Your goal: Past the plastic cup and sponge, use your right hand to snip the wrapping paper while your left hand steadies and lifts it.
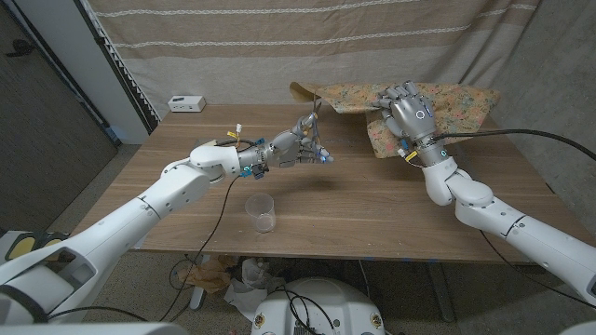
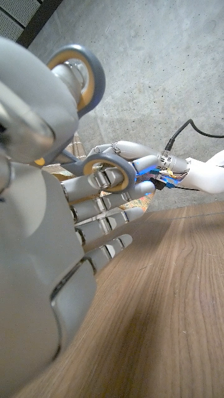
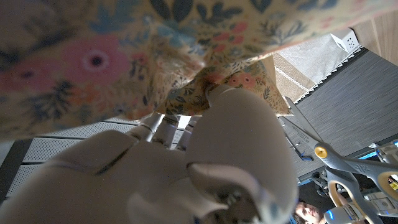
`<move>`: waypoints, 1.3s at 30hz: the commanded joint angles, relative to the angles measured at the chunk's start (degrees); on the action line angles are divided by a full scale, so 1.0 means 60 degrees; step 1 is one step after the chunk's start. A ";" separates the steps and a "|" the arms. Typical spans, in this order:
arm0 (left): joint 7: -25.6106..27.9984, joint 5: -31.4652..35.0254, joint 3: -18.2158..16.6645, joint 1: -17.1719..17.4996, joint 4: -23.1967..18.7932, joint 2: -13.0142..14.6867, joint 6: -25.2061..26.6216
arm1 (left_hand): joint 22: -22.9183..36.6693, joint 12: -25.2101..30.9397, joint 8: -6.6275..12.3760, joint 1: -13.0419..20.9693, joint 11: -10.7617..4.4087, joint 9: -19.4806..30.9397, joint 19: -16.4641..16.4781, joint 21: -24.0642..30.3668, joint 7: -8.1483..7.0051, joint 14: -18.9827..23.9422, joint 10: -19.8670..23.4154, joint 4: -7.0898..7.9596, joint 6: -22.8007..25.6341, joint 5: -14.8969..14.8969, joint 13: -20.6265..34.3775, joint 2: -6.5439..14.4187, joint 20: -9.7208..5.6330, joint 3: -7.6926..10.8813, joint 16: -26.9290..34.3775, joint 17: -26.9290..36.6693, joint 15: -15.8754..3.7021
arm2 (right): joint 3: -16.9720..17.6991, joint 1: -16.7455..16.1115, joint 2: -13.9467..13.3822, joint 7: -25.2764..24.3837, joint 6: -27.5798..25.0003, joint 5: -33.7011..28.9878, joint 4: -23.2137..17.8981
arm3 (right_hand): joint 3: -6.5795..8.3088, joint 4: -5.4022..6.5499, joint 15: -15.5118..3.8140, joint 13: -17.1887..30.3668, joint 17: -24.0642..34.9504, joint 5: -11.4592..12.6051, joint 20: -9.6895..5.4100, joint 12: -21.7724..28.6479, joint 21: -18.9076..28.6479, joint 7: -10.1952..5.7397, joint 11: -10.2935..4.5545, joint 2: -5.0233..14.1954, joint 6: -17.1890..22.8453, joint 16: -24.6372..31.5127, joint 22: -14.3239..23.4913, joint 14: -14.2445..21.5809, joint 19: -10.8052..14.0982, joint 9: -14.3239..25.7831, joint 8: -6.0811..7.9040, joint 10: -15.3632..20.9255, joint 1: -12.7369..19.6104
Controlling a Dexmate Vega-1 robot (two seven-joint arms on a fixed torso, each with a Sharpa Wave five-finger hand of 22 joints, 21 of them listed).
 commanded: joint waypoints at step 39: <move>-0.0248 -0.0073 0.0093 -0.0046 -0.0025 -0.0041 0.0107 | -0.0016 0.0157 -0.0080 -0.0054 -0.0345 0.0068 -0.0062 0.0082 0.0332 0.0107 0.0241 0.0041 -0.0124 0.0108 -0.0003 -0.0045 0.0004 0.0002 0.0022 0.0023 -0.0658 | -0.0027 -0.0117 -0.0151 -0.0086 0.0185 -0.0847 -0.0614 | -0.0026 -0.0021 -0.1618 -0.0080 0.0029 0.0005 -0.1566 0.0271 -0.0008 -0.0431 -0.0055 0.0073 0.1347 0.0195 -0.0008 -0.0072 -0.0169 0.0152 0.0039 -0.0057 -0.0026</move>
